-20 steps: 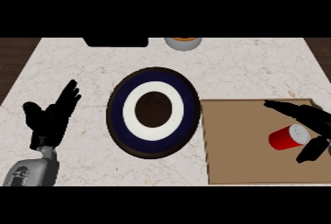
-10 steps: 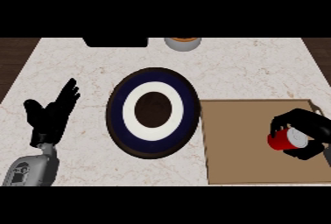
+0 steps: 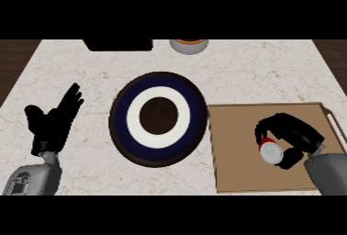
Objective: Pick the can from the tray and place it in the plate
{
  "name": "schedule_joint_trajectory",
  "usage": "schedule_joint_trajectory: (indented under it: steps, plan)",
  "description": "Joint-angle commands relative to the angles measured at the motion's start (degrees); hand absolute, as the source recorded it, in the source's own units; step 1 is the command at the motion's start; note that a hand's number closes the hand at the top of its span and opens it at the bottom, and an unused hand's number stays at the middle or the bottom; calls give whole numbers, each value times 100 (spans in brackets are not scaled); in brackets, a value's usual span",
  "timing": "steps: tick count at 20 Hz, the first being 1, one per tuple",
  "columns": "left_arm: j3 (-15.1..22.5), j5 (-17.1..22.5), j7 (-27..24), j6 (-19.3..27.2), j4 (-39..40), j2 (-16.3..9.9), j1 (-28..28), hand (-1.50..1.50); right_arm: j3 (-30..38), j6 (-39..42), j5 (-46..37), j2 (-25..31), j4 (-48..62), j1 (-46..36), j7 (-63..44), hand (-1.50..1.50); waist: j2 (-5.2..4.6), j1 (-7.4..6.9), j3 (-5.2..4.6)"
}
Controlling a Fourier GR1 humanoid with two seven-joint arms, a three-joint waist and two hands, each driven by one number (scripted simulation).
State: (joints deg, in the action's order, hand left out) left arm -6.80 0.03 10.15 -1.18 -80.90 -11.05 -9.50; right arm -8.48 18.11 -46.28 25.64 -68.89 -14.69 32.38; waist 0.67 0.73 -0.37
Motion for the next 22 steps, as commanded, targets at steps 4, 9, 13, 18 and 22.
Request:
schedule_joint_trajectory:
  steps: [4, 9, 13, 18, 22]
  plan:
    - [180, 9, 72, -131, 38, 80, -148, 0, -1400, -493, -151, -2493, -932, -416, -1699, 150, 45, -365, 10]
    - [214, -95, 67, 31, 111, 185, -106, 0, -1867, -1911, 180, -2543, -1966, -512, -3146, 150, 106, -186, 31]
    - [94, -58, 22, -1, 124, 66, -59, 0, -2382, -3037, -178, -2556, -2538, -636, -4607, 150, 97, -179, 19]
    - [130, -83, 20, -27, 172, 62, -172, 0, -3309, -3953, -397, -2562, -2919, -954, -6829, 150, 21, -208, 20]
    - [249, -201, 6, 130, 54, 219, -96, 0, -3836, -4532, -577, -2563, -2729, -1851, -8558, 150, -27, -266, 26]
